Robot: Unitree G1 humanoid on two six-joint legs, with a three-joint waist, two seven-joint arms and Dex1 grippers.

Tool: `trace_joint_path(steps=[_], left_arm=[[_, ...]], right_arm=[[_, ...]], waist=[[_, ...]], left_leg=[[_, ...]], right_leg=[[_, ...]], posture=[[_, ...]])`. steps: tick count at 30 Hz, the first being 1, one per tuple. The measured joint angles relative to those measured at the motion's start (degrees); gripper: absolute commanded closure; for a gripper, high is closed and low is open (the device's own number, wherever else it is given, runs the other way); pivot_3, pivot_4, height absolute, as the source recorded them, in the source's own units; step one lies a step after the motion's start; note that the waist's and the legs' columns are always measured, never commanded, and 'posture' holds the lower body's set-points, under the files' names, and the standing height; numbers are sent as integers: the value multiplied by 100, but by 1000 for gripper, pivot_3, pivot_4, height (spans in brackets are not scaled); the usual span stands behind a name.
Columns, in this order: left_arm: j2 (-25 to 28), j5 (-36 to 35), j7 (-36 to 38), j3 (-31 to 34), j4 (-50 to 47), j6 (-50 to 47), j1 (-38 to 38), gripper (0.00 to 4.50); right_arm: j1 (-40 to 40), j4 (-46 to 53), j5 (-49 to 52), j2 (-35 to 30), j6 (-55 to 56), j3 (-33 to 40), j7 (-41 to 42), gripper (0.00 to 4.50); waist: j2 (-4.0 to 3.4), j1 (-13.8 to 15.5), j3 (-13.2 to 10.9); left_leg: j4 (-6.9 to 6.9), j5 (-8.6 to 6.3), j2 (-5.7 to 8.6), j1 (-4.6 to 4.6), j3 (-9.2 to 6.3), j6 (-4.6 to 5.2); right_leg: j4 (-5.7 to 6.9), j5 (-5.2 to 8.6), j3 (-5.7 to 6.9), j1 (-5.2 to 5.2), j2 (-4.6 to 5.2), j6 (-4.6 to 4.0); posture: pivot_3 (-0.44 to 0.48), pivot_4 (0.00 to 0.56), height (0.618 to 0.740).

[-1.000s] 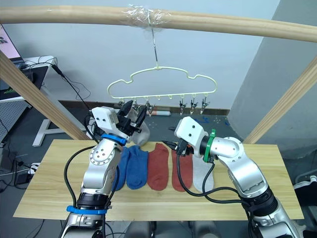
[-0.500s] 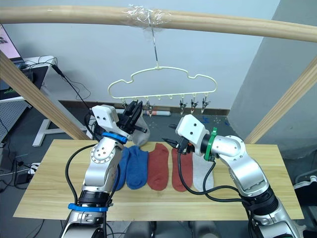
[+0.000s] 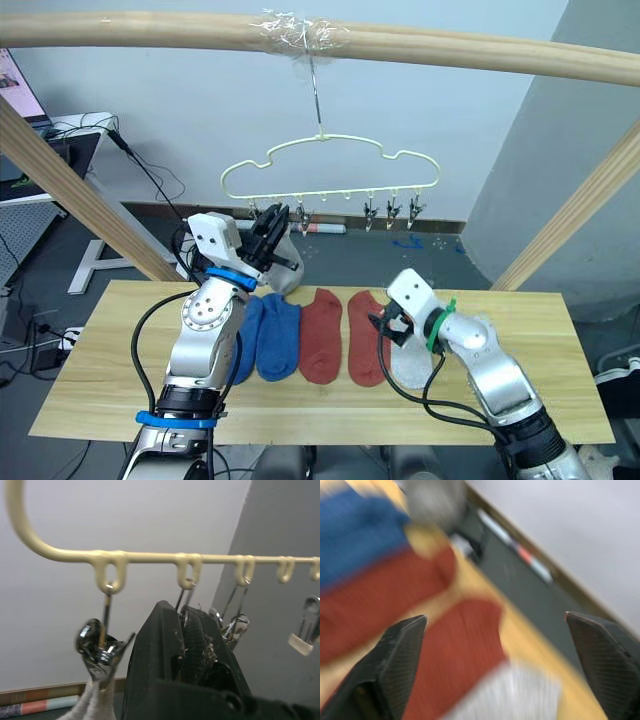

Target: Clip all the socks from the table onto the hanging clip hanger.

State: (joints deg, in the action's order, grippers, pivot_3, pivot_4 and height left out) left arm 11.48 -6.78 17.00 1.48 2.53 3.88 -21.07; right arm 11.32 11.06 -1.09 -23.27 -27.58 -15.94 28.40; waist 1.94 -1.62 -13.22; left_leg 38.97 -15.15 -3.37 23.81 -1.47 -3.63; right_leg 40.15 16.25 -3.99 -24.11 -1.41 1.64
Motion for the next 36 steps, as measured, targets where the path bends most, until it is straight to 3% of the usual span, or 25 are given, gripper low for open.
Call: trace_joint_path(steps=[6,13,17,27,31,36], left_arm=[[12,10,52,-9,-45,-102,5,4451],[21,14,68,-4,-175,-241,7,4451],[22,16,66,-2,-205,-284,7,4452],[42,17,64,3,-254,-367,27,4452],[104,-8,121,40,-267,-392,89,4452],[234,-208,260,154,-394,-584,129,4452]], right_arm=[[40,-1685,-186,792,910,469,-1062,0],[338,-2936,-173,1273,1317,870,-1485,0],[422,-3140,-113,1389,1389,935,-1459,846],[372,-3132,-118,1430,1425,853,-1204,4464],[297,-2956,-220,1316,1448,684,-1046,4500],[245,-1907,-228,912,1364,470,-479,4500]], waist=[[-1,-16,0],[-1,-15,0],[-2,-10,1],[-4,-12,2],[-5,-28,3],[-5,-36,3]], left_leg=[[2,2,-3,-6,0,-1],[3,3,-3,-7,0,-1],[4,3,-2,-7,1,-2],[5,4,-2,-9,0,-2],[5,4,-2,-10,2,-2],[7,5,-2,-11,0,-4]], right_leg=[[19,0,-3,-2,-9,-1],[26,0,-4,-3,-8,-1],[30,1,-4,-3,-8,-1],[35,1,-4,-4,-8,-1],[38,1,-6,-5,-8,-1],[45,1,-5,-6,-9,0]], posture=[[-13,206,694],[3,205,694],[3,205,694],[-37,195,694],[-54,196,694],[-57,197,694]])
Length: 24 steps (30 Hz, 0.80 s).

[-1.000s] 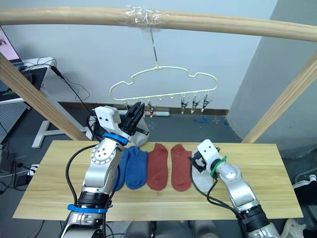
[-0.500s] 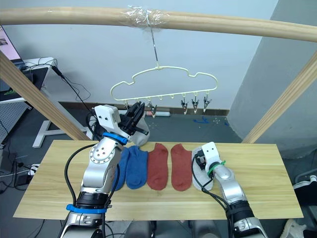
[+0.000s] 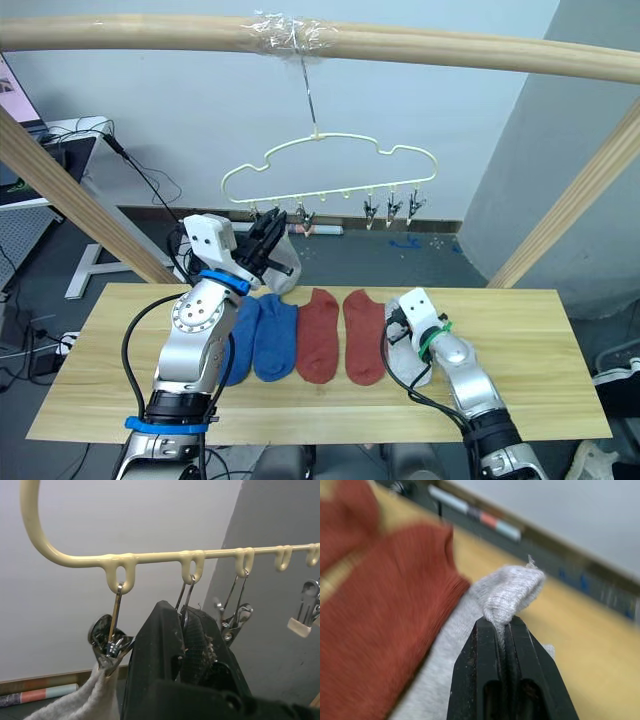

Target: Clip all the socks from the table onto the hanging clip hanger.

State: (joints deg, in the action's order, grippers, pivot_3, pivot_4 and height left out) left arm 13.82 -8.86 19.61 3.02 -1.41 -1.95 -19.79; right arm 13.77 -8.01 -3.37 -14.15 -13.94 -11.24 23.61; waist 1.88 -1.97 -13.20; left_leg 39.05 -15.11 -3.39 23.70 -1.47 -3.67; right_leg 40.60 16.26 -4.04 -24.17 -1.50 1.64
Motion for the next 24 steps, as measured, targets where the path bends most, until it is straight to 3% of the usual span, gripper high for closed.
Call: trace_joint_path(steps=[11,17,24], left_arm=[[280,-1236,568,305,-609,-1418,-6,4452],[394,-2060,607,576,-930,-2432,-111,4452],[416,-2679,620,646,-1161,-3140,-97,4452]], right_arm=[[680,1876,606,-220,-1150,-577,1395,4500],[1017,1892,738,225,-1368,-1049,1586,4500],[1620,1047,730,948,-1192,-1184,1395,4500]], waist=[[0,-41,0],[0,-39,0],[1,-22,0]], left_leg=[[0,10,-4,-9,-10,-15],[0,11,-5,-9,-12,-16],[0,13,-6,-9,-15,-20]], right_leg=[[21,2,6,0,-8,-2],[23,3,6,-1,-8,-4],[25,3,10,-1,-8,-6]], posture=[[-35,198,694],[-13,188,694],[-4,181,694]])
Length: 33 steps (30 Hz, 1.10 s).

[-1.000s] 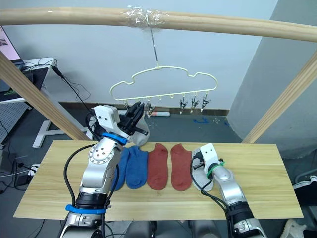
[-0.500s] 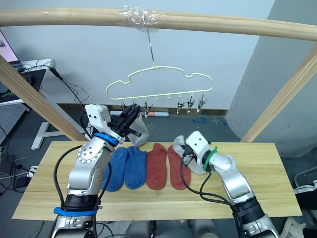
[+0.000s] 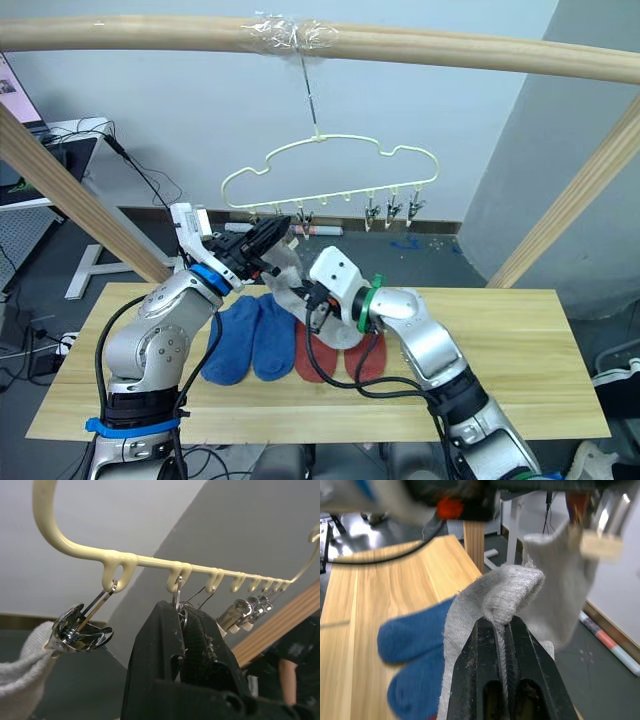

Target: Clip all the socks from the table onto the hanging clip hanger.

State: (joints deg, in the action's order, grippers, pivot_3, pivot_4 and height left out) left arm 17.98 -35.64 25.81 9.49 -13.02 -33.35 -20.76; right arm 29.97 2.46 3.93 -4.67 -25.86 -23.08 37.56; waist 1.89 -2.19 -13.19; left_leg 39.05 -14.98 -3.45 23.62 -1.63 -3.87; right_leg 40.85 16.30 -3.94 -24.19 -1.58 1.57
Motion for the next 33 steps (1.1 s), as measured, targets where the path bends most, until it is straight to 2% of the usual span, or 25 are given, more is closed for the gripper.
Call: trace_joint_path(steps=[11,33], left_arm=[[193,-177,17,14,-2,-152,19,4452],[206,-254,112,14,-42,-225,61,4452]], right_arm=[[80,-324,14,114,255,105,-32,4500],[268,-678,192,340,249,414,-171,4500]], waist=[[0,33,0],[0,33,0]], left_leg=[[0,0,0,1,0,0],[0,0,0,2,0,0]], right_leg=[[1,1,1,-1,1,-2],[0,2,1,-2,1,-3]], posture=[[-1,181,694],[4,180,694]])
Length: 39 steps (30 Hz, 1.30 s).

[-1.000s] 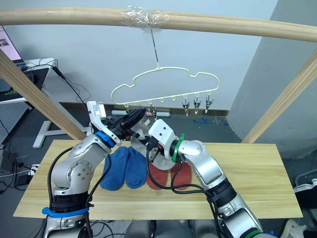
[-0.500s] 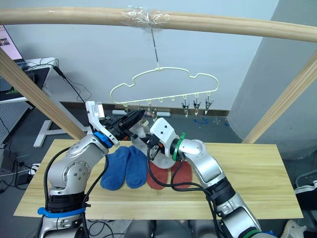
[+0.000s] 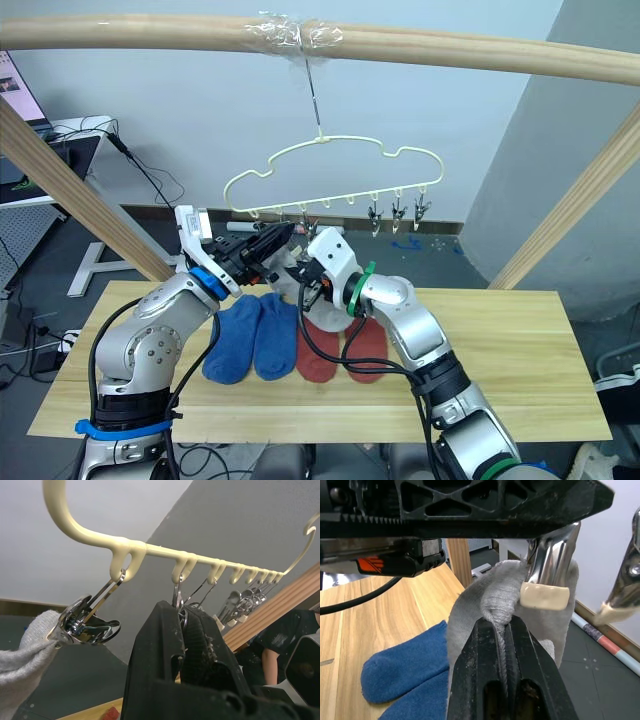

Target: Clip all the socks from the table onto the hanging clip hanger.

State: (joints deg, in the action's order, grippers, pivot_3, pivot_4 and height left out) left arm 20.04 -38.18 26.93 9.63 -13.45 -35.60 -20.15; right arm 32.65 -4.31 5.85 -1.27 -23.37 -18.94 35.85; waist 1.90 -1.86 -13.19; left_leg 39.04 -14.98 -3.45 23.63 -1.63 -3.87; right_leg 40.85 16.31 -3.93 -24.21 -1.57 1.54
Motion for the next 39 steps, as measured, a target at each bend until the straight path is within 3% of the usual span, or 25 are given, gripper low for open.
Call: trace_joint_path(steps=[9,19,22,25,28,35,39], left_arm=[[0,6,1,-14,-1,1,5,4452],[51,-129,102,-6,-66,-80,150,1137],[220,-66,192,-31,-124,-86,217,1137],[274,67,239,-36,-135,20,233,1108],[327,301,269,-90,-135,235,291,1108],[502,898,573,-371,-191,887,680,1108],[493,1272,747,-647,-287,1414,945,1108]], right_arm=[[1,0,2,69,1,17,-86,4500],[12,-41,-5,83,2,28,-143,4500],[30,-110,-10,93,4,53,-236,4500],[34,-115,-16,107,14,100,-294,3770],[54,-188,-179,46,130,7,-357,2734],[-10,-186,-694,-400,593,-345,-311,2734],[-353,306,-763,-812,641,-462,-164,2734]], waist=[[0,0,0],[0,0,0],[0,0,0],[0,1,0],[0,2,0],[0,4,0],[0,19,0]], left_leg=[[0,0,0,0,0,0],[0,0,0,0,1,0],[0,0,0,0,0,0],[0,0,0,0,1,0],[0,0,0,0,3,0],[-2,0,-1,3,3,0],[-2,0,3,9,6,0]], right_leg=[[0,0,-1,0,0,0],[0,0,0,0,0,0],[2,0,0,-2,0,-1],[1,0,-1,-1,-1,-1],[0,1,-2,-2,0,-1],[2,2,-2,-8,0,-3],[-2,2,-3,-9,6,-3]], posture=[[4,180,694],[8,177,694],[12,176,694],[13,176,694],[16,175,694],[17,174,694],[11,175,694]])
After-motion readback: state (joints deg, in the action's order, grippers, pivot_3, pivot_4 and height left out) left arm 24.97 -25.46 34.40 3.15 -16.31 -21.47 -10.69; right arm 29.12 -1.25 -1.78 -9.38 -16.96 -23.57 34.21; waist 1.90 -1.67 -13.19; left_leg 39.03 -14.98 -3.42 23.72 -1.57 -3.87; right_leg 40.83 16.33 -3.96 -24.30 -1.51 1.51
